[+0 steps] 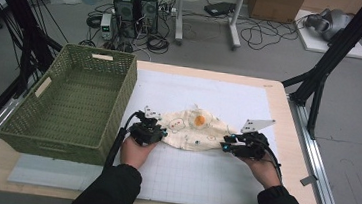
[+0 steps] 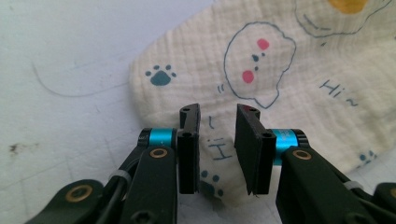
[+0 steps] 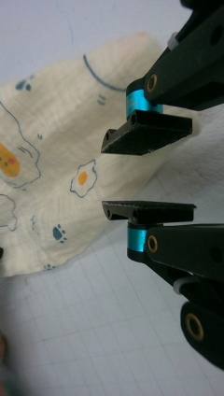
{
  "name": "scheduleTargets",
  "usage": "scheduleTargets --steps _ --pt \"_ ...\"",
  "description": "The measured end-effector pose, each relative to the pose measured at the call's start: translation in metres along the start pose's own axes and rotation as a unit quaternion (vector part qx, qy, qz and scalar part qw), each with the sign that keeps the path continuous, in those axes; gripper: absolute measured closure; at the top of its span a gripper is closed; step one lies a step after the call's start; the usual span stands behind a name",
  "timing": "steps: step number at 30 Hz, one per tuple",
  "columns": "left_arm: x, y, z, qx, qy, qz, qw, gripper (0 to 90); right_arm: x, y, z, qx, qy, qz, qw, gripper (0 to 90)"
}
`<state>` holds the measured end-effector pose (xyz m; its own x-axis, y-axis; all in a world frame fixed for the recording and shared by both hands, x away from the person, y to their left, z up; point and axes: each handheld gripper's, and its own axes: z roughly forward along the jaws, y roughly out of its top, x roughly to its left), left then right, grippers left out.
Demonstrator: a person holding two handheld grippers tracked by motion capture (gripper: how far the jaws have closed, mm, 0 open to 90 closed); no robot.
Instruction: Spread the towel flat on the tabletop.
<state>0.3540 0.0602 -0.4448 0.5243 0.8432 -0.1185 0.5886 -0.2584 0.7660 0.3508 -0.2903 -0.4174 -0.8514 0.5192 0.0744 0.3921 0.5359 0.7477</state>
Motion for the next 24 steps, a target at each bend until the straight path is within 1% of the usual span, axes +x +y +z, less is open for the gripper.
scheduleTargets --steps 2,5,7,9,12,13,14,15,17,19,21,24 --pt "-0.001 0.0 0.001 -0.003 0.003 0.002 1.0 71.1 -0.001 0.0 0.01 0.009 0.002 0.0 1.0 64.6" --pt "-0.001 0.0 0.001 -0.004 0.011 0.01 0.9999 75.4 -0.002 0.001 0.023 0.016 0.009 0.006 0.9998 65.1" --pt "-0.001 -0.001 0.001 -0.003 0.014 0.016 0.9998 78.9 -0.002 0.001 0.03 0.023 0.008 0.006 0.9997 66.3" --pt "-0.001 -0.001 0.001 -0.003 0.019 0.016 0.9997 81.3 -0.002 0.001 0.037 0.031 0.004 0.0 0.9995 69.2" --pt "-0.002 -0.001 0.002 -0.006 0.022 0.019 0.9996 85.9 -0.004 0.0 0.038 0.021 0.007 0.001 0.9997 78.1" --pt "-0.002 -0.001 0.002 -0.007 0.022 0.018 0.9996 86.5 -0.005 0.0 0.038 0.022 0.01 0.005 0.9997 81.3" --pt "-0.002 -0.001 0.002 -0.006 0.022 0.018 0.9996 87.0 -0.006 0.0 0.038 0.02 0.013 0.004 0.9997 84.5" --pt "-0.002 -0.001 0.002 -0.005 0.021 0.017 0.9996 87.3 -0.007 0.0 0.038 0.02 0.016 0.006 0.9996 85.9" --pt "-0.002 0.0 0.0 -0.003 0.018 0.016 0.9997 87.8 -0.008 -0.001 0.036 0.018 0.023 0.008 0.9995 86.6" --pt "-0.004 -0.001 -0.003 0.0 0.009 0.014 0.9999 87.9 -0.007 -0.001 0.032 0.019 0.028 0.009 0.9994 86.8" --pt "-0.008 0.0 -0.008 -0.003 0.003 0.022 0.9997 88.0 -0.006 -0.001 0.026 0.012 0.035 0.01 0.9993 86.8" --pt "-0.013 -0.001 -0.017 -0.017 -0.011 0.019 0.9996 88.0 -0.001 0.001 0.015 0.002 0.044 0.002 0.999 86.8"
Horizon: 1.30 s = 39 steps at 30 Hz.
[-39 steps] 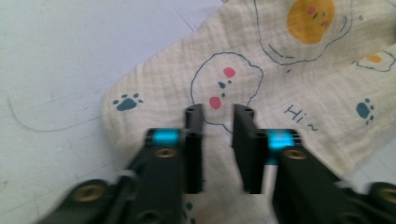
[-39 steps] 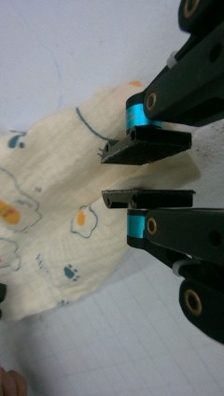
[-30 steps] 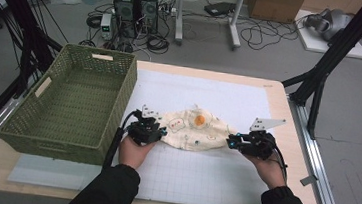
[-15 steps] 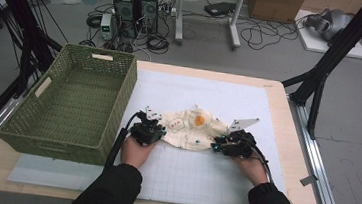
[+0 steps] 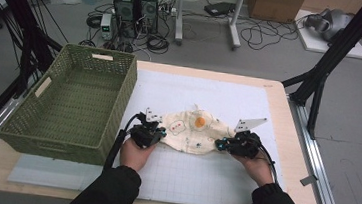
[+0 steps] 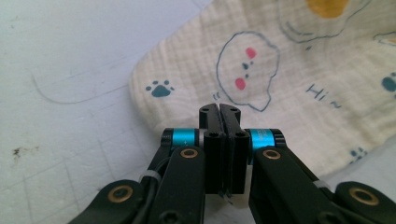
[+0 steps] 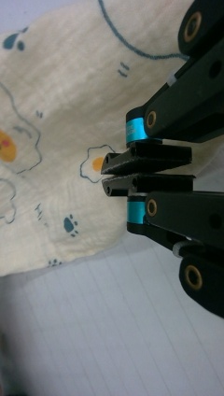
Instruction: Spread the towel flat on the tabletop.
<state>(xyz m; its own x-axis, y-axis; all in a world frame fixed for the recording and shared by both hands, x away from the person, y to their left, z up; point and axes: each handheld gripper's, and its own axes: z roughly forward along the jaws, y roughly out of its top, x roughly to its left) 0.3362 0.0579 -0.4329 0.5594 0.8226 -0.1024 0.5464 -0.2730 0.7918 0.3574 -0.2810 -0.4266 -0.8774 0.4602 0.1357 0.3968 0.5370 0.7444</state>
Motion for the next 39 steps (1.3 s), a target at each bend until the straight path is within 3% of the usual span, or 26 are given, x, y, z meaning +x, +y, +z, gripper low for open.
scheduleTargets --steps 9,17,23,28,34,37,39 --pt "-0.012 -0.015 -0.029 0.003 -0.023 0.015 0.9996 88.0 0.026 -0.005 -0.027 -0.012 0.034 -0.015 0.9992 86.9" --pt "-0.026 -0.025 -0.053 0.009 -0.054 0.033 0.9979 87.7 0.053 -0.02 -0.036 0.002 0.078 -0.01 0.9969 86.5" --pt "-0.032 -0.02 -0.059 -0.002 -0.07 0.039 0.9968 75.8 0.062 -0.019 -0.043 -0.009 0.09 -0.009 0.9959 75.0" --pt "-0.027 -0.009 -0.052 -0.011 -0.061 0.04 0.9973 74.0 0.051 -0.011 -0.047 -0.019 0.049 -0.011 0.9986 69.8" --pt "-0.018 0.002 -0.026 -0.01 -0.042 0.031 0.9986 71.2 0.023 -0.008 -0.035 -0.02 0.001 0.0 0.9998 66.3" --pt "-0.016 0.005 -0.011 -0.004 -0.031 0.026 0.9992 68.6 0.01 -0.008 -0.026 -0.014 -0.009 0.015 0.9998 64.9" --pt "-0.015 0.007 -0.001 0.008 -0.032 0.018 0.9993 62.2 0.004 -0.009 -0.019 -0.01 -0.007 0.024 0.9996 62.4"
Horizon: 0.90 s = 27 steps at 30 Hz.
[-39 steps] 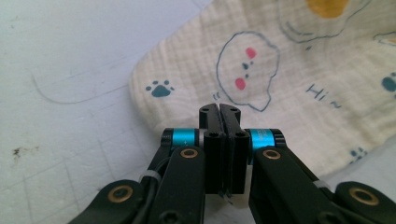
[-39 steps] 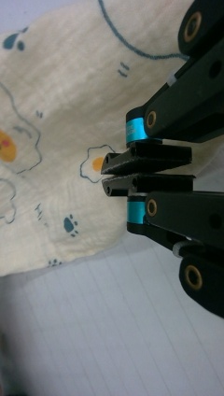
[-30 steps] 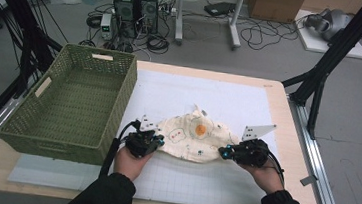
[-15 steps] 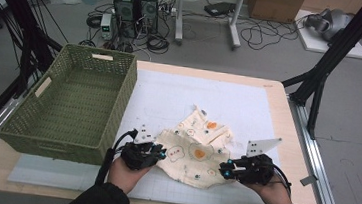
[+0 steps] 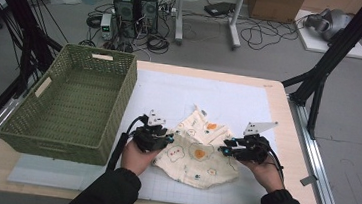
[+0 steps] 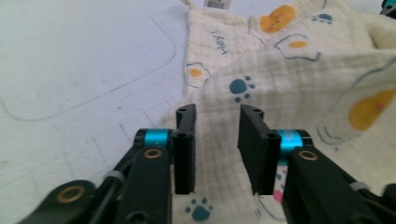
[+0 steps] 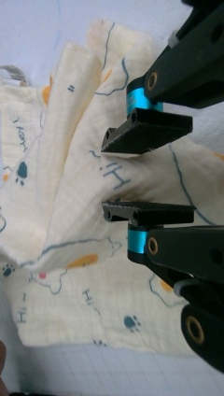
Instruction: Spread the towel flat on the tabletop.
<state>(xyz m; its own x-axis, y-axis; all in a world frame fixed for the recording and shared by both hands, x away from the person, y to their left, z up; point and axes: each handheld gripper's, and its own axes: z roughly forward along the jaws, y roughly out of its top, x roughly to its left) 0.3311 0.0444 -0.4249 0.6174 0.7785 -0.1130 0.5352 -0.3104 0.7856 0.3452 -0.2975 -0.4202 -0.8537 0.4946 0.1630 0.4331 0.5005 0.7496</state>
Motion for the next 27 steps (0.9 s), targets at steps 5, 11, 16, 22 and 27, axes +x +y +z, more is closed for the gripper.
scheduleTargets --steps 5,11,16,22,27 --pt "0.004 -0.003 0.014 0.029 0.013 0.007 0.9995 67.8 -0.006 -0.002 0.018 0.024 0.007 0.007 0.9997 67.0" --pt "0.003 -0.006 0.018 0.044 0.025 0.029 0.9983 87.6 -0.006 -0.002 0.029 0.039 0.004 -0.004 0.9992 79.7" --pt "0.0 -0.007 0.014 0.051 0.035 0.036 0.9974 89.1 -0.003 -0.002 0.029 0.041 0.011 -0.012 0.999 85.7" --pt "-0.001 -0.017 0.0 0.053 0.031 0.033 0.9976 89.2 0.002 -0.003 0.022 0.035 0.017 -0.016 0.9991 85.8" --pt "0.001 -0.028 -0.013 0.046 0.02 0.018 0.9985 89.2 0.006 -0.007 0.016 0.04 0.021 -0.02 0.9988 85.8"
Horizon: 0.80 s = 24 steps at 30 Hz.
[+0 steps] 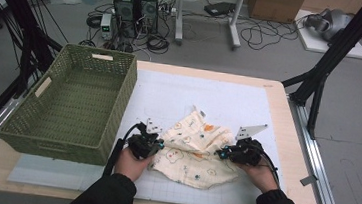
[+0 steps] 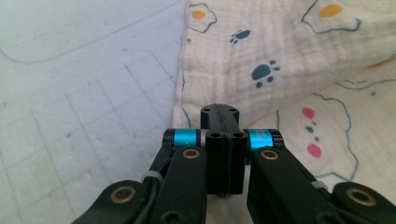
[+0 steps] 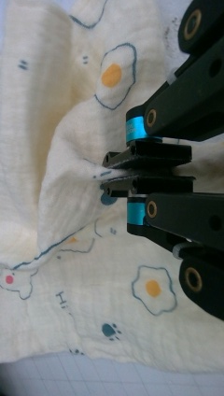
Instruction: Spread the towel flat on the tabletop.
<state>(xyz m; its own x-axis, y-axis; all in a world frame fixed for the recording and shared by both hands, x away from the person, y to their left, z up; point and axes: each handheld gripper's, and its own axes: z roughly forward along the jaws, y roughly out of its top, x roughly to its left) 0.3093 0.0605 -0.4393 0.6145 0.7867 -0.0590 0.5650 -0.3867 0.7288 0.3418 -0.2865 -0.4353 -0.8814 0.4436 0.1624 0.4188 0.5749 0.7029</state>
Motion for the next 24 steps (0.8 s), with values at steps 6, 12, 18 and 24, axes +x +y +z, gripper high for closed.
scheduleTargets --steps 6,12,18,24 --pt "-0.005 -0.004 -0.01 0.003 -0.007 0.01 0.9999 89.2 0.007 -0.001 -0.002 0.006 0.009 -0.003 0.9999 84.9" --pt "-0.003 0.003 -0.017 -0.012 -0.027 0.012 0.9995 85.4 0.006 0.002 -0.007 -0.013 0.021 0.001 0.9997 71.4" --pt "-0.008 0.019 -0.025 -0.038 -0.046 0.03 0.9978 78.7 0.003 0.009 -0.02 -0.034 0.019 0.001 0.9992 63.9" --pt "-0.009 0.039 -0.025 -0.056 -0.046 0.043 0.9964 75.2 -0.004 0.011 -0.032 -0.047 -0.007 0.01 0.9988 61.5"
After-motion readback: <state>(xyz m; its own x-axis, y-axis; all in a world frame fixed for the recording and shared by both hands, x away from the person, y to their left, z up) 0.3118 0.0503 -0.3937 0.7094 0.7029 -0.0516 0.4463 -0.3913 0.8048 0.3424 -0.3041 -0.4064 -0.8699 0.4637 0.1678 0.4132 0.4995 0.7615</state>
